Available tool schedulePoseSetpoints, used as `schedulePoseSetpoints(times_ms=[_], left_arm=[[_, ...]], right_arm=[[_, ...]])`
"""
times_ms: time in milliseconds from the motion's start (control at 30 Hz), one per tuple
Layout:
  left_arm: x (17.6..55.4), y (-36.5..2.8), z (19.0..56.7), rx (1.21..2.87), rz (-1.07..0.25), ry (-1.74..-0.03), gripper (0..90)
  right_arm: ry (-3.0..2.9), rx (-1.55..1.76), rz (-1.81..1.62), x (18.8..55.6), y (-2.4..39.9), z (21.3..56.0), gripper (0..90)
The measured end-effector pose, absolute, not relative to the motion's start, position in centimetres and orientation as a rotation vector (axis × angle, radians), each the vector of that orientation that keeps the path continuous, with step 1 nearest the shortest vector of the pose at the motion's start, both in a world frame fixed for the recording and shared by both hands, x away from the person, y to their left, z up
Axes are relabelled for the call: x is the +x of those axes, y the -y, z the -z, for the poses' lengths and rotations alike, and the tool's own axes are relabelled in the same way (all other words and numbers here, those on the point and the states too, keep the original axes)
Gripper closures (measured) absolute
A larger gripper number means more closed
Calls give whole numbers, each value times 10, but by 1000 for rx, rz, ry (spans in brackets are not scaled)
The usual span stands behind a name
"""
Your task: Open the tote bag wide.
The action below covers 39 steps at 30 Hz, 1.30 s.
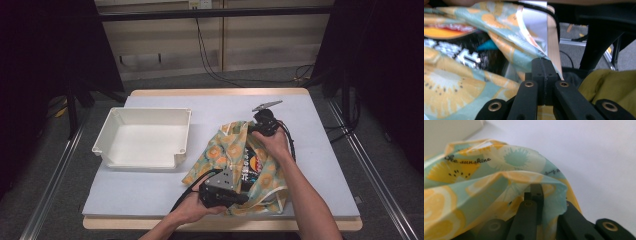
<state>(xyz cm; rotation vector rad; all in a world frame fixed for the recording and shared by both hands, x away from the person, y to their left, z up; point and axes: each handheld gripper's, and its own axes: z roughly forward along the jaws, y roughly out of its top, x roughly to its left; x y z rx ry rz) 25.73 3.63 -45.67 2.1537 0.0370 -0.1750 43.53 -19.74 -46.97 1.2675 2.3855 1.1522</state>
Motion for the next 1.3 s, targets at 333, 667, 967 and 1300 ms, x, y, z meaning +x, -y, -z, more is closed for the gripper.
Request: schedulePoseSetpoints(times_ms=[333, 667, 967, 1300], left_arm=[[262, -36, 468, 2140, 153, -104, 900], [267, -41, 457, 2073, 121, -157, 791], [271, -47, 444, 2038, 75, -207, 708], [275, -55, 429, 1977, 42, -241, 599]], right_arm=[[-2365, 1280, -1151, 429, 201, 474, 785], [-2272, 1226, -1315, 404, 217, 439, 399], [-2225, 1243, -1326, 382, 237, 419, 143], [-2170, 1211, -1422, 334, 259, 405, 143]])
